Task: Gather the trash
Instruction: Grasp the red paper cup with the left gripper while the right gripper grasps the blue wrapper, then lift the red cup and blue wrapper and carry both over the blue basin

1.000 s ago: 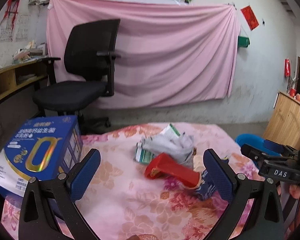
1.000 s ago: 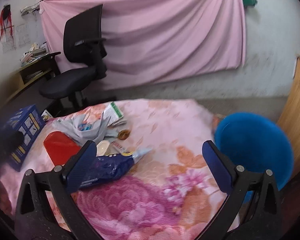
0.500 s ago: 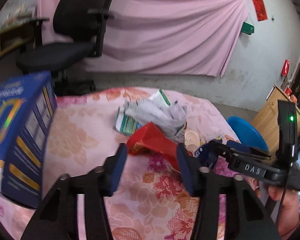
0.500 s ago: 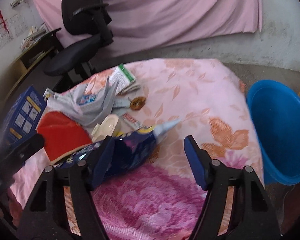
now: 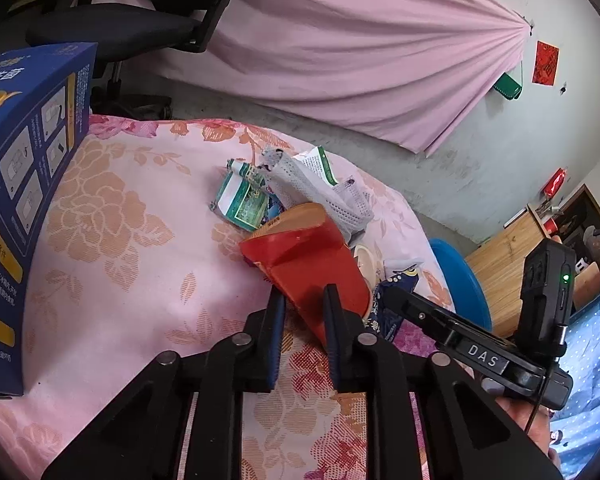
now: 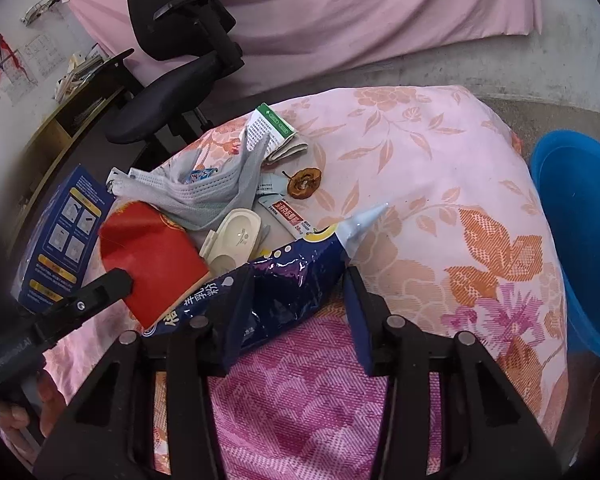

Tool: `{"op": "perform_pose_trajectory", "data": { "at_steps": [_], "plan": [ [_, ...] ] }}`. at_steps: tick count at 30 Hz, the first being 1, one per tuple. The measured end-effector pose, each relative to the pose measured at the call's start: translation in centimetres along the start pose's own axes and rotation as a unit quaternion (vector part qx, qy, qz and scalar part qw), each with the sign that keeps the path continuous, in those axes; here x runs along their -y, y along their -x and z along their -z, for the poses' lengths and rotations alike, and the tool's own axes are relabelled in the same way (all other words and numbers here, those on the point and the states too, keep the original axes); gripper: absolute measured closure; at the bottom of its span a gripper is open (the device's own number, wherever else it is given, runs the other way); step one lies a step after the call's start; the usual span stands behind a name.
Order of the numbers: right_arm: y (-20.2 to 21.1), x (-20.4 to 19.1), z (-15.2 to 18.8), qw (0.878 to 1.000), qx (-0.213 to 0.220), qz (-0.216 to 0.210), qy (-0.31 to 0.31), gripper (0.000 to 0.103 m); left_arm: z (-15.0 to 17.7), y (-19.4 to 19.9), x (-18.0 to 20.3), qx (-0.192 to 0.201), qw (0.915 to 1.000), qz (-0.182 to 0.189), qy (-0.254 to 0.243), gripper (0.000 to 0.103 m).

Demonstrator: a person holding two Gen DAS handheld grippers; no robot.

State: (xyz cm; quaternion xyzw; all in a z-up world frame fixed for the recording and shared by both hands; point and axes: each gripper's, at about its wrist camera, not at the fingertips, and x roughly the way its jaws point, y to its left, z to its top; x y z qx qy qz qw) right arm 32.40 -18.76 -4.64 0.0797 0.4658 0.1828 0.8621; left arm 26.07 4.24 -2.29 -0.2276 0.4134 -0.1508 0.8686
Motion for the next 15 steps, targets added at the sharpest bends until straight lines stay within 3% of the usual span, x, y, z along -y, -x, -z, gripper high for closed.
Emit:
{"op": "perform_pose_trajectory", "data": {
  "at_steps": [15],
  "plan": [
    [0.7, -0.8, 0.9, 1.000, -0.004, 0.007, -0.010, 0.036, 2.1, 2.2, 1.2, 0.032, 0.9944, -0.047, -0.089, 0.097]
  ]
}}
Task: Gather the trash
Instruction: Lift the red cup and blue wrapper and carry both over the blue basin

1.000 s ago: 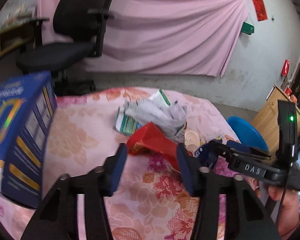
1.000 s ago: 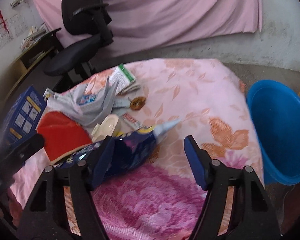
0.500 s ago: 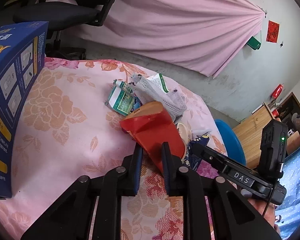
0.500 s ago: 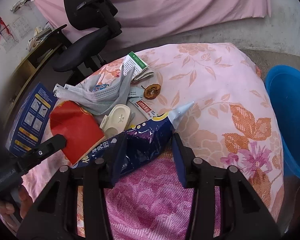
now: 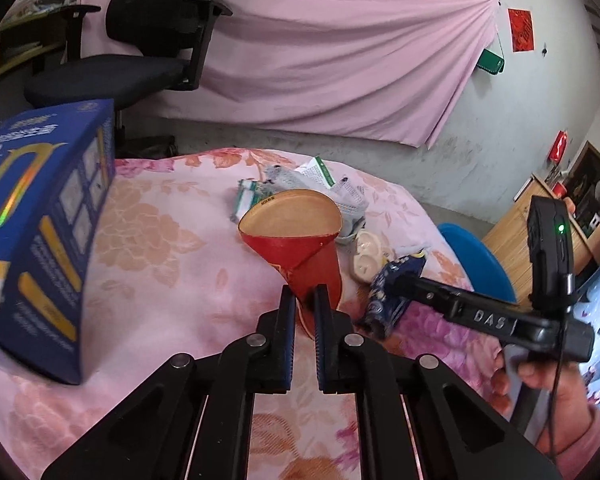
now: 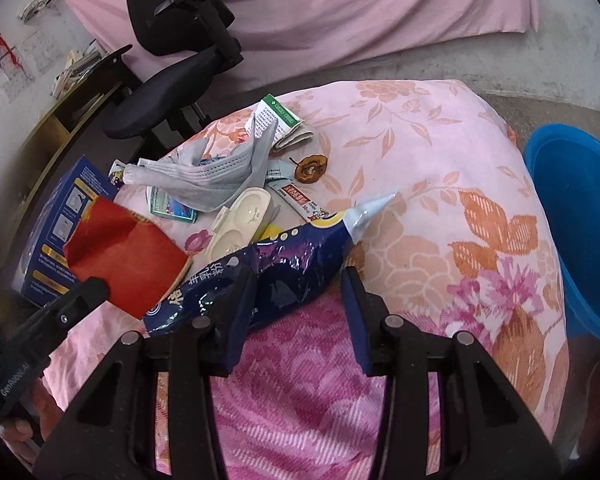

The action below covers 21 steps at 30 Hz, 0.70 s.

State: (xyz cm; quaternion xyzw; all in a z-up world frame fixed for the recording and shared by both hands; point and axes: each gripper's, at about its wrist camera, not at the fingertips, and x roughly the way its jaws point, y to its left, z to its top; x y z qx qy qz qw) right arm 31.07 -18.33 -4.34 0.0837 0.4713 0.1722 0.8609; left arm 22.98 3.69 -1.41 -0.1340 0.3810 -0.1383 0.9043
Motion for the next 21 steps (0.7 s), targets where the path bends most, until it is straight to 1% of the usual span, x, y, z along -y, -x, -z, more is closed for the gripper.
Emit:
{"op": "perform_pose_trajectory", "data": {
  "at_steps": [2, 5, 8, 10, 14, 15, 17, 20, 21],
  "plan": [
    [0.1, 0.1, 0.2, 1.000, 0.004, 0.000, -0.014, 0.035, 0.3, 0.3, -0.2, 0.006, 0.9999, -0.010, -0.012, 0.097],
    [0.4, 0.2, 0.3, 0.999, 0.010, -0.005, -0.043, 0.030, 0.6, 0.3, -0.5, 0.016, 0.9992, -0.024, -0.026, 0.097],
    [0.5, 0.1, 0.4, 0.998, 0.017, -0.012, -0.067, 0.019, 1.0, 0.6, -1.1, 0.025, 0.9982, -0.039, -0.037, 0.097],
    [0.3, -0.3, 0.4, 0.997, 0.023, -0.012, -0.076, 0.011, 1.6, 1.0, -1.4, 0.027, 0.9980, -0.042, -0.038, 0.097],
    [-0.4, -1.2, 0.1, 0.995, 0.032, 0.004, -0.098, 0.004, 2.0, 1.2, -1.9, 0.030, 0.9981, -0.040, -0.035, 0.096],
    [-0.7, -1.4, -0.1, 0.994, 0.032, 0.007, -0.103, 0.001, 2.1, 1.1, -1.9, 0.030, 0.9982, -0.039, -0.034, 0.096],
    [-1.4, -2.2, -0.3, 0.994, 0.029, 0.027, -0.097, 0.000, 2.0, 1.2, -2.1, 0.031, 0.9982, -0.039, -0.033, 0.096],
    [-2.3, -3.4, -0.3, 0.996, 0.019, 0.064, -0.058, 0.000, 2.1, 1.3, -2.1, 0.033, 0.9981, -0.039, -0.033, 0.096],
    [-2.3, -3.6, -0.1, 0.996, 0.017, 0.072, -0.046, 0.002, 2.2, 1.2, -2.1, 0.033, 0.9982, -0.039, -0.034, 0.096]
  ]
}}
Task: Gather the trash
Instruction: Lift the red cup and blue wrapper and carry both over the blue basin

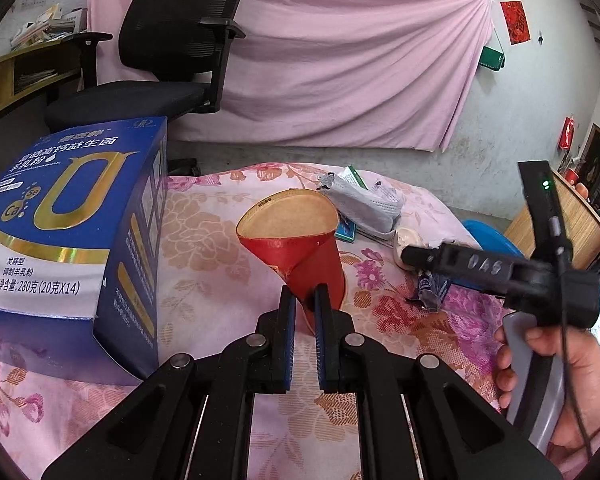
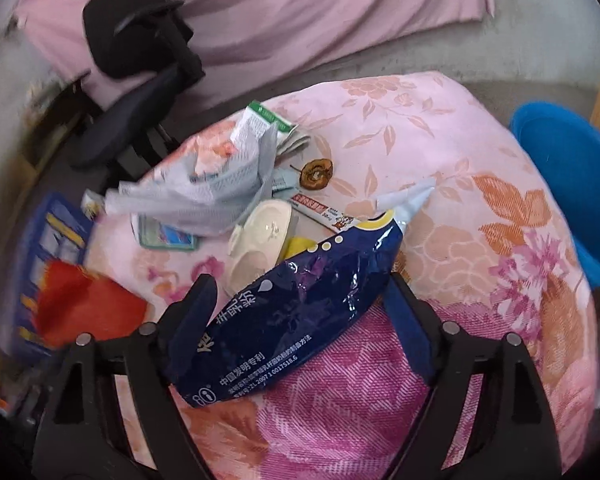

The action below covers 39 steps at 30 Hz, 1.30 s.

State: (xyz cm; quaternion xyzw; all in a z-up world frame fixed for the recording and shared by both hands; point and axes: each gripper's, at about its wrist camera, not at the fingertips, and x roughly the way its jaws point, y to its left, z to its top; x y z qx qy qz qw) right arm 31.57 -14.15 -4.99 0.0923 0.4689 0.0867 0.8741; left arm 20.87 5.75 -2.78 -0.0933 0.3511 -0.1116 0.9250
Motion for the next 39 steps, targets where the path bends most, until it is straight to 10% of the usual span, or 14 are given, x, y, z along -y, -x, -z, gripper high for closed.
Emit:
{"op": "perform_pose_trajectory", "data": {
  "at_steps": [15, 25, 31, 39],
  "plan": [
    [3.3, 1.9, 4.3, 0.997, -0.005, -0.026, 0.075, 0.035, 0.5, 0.5, 1.6, 0.024, 0.9995, -0.003, -0.022, 0.100],
    [8.2, 1.5, 7.5, 0.985, 0.125, -0.063, 0.100, 0.037, 1.1, 2.0, 4.3, 0.079, 0.9966, 0.004, -0.025, 0.100],
    [13.1, 2.1, 8.1, 0.958, 0.250, -0.059, 0.129, 0.037, 0.5, 3.4, 6.1, 0.132, 0.9905, 0.023, -0.030, 0.100],
    [19.1, 5.5, 4.6, 0.888, 0.423, 0.029, 0.178, 0.037, -2.7, 4.3, 12.3, 0.225, 0.9686, 0.029, -0.102, 0.099]
  ]
}}
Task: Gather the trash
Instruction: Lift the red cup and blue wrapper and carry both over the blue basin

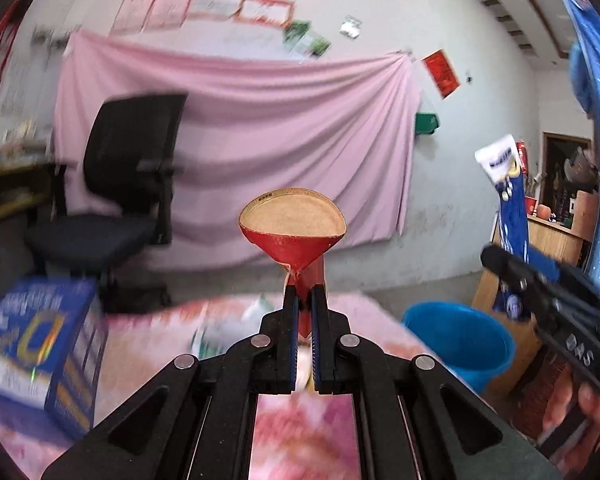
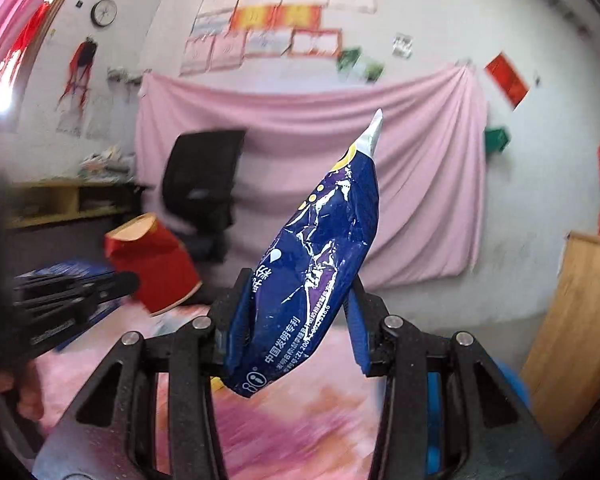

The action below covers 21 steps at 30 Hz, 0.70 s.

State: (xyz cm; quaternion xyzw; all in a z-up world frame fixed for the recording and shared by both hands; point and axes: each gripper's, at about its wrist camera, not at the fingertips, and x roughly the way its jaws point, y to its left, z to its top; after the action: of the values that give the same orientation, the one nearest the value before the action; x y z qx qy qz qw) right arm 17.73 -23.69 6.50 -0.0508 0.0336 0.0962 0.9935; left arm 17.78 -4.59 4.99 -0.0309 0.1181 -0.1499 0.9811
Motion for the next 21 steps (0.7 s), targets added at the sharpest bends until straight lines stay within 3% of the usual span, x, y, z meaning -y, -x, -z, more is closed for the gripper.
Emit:
{"op": "perform_pose_trajectory", "data": {
  "at_steps": [5, 9, 14, 19, 21],
  "plan": [
    [-1.1, 5.3, -1.7, 0.997, 0.048, 0.050, -0.021, 0.037, -3.2, -3.8, 4.4, 0.028, 0.9990, 0.029, -0.018, 0.099],
    [-1.6, 8.9, 0.0, 0.994, 0.032, 0.087, -0.052, 0.037, -4.3, -7.4, 8.1, 0.018, 0.9976, 0.060, -0.030, 0.099],
    [-3.2, 13.8, 2.8, 0.987, -0.039, 0.119, -0.099, 0.037, -3.3, -12.9, 12.4, -0.048, 0.9928, 0.098, -0.050, 0.099],
    [-4.3, 17.3, 5.2, 0.977, -0.100, 0.132, -0.136, 0.037, -0.6, -18.6, 15.8, -0.160, 0.9746, 0.155, -0.024, 0.099],
    [-4.8, 18.8, 6.5, 0.971, -0.129, 0.132, -0.155, 0.037, 0.3, -20.6, 16.8, -0.194, 0.9675, 0.160, -0.018, 0.099]
  ]
}}
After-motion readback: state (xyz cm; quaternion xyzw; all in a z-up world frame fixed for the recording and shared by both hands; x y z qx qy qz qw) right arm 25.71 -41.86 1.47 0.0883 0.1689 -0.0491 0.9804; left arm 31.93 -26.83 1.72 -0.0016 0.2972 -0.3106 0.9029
